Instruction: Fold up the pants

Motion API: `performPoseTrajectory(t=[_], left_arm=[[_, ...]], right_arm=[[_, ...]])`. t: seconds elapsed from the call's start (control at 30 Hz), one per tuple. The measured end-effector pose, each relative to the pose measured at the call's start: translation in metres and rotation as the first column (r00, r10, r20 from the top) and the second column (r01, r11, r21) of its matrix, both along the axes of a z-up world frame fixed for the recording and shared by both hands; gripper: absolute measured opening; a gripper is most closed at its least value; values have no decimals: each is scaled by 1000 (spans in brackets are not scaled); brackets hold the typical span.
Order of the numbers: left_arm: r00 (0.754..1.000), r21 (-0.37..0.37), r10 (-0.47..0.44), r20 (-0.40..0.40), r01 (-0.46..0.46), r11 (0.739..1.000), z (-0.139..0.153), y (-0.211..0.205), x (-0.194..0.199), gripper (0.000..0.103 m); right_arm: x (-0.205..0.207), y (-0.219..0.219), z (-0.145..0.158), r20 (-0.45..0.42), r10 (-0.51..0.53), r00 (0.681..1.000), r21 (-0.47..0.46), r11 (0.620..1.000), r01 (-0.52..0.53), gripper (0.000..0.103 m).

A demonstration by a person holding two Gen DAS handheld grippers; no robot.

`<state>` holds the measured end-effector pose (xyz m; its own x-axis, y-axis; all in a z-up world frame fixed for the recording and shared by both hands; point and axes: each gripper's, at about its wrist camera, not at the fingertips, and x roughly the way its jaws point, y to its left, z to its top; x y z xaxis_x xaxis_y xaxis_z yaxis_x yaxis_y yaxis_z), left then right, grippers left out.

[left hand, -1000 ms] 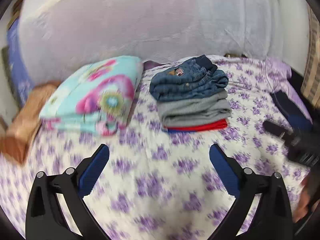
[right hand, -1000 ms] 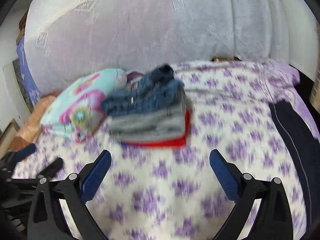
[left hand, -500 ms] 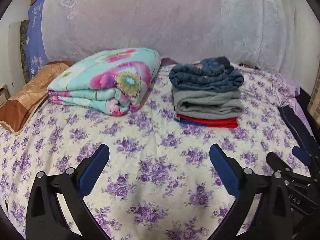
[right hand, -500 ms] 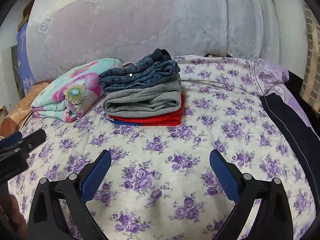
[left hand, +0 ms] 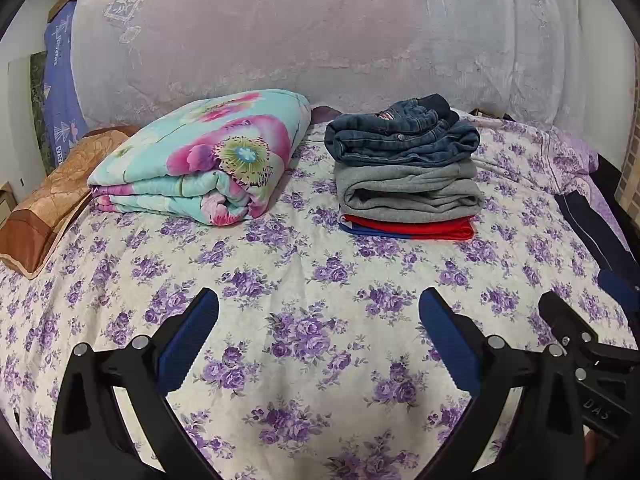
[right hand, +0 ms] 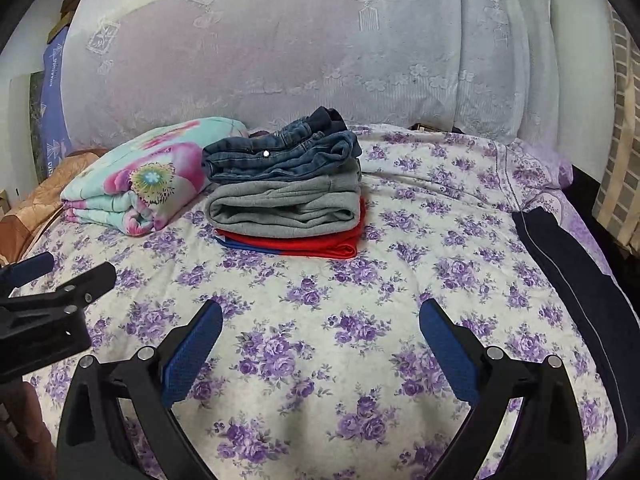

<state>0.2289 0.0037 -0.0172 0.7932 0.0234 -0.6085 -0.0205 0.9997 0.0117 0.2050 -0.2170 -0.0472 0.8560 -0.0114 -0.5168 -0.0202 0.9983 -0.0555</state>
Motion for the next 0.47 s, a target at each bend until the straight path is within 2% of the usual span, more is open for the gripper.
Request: performPoseTrajectory(t=[0.47], left_arm=[[1000, -23, 17, -16, -17, 1000, -1, 3, 1, 98]], right_arm=[[-2, 0, 1, -2, -3, 1000, 10, 1000, 3, 99]])
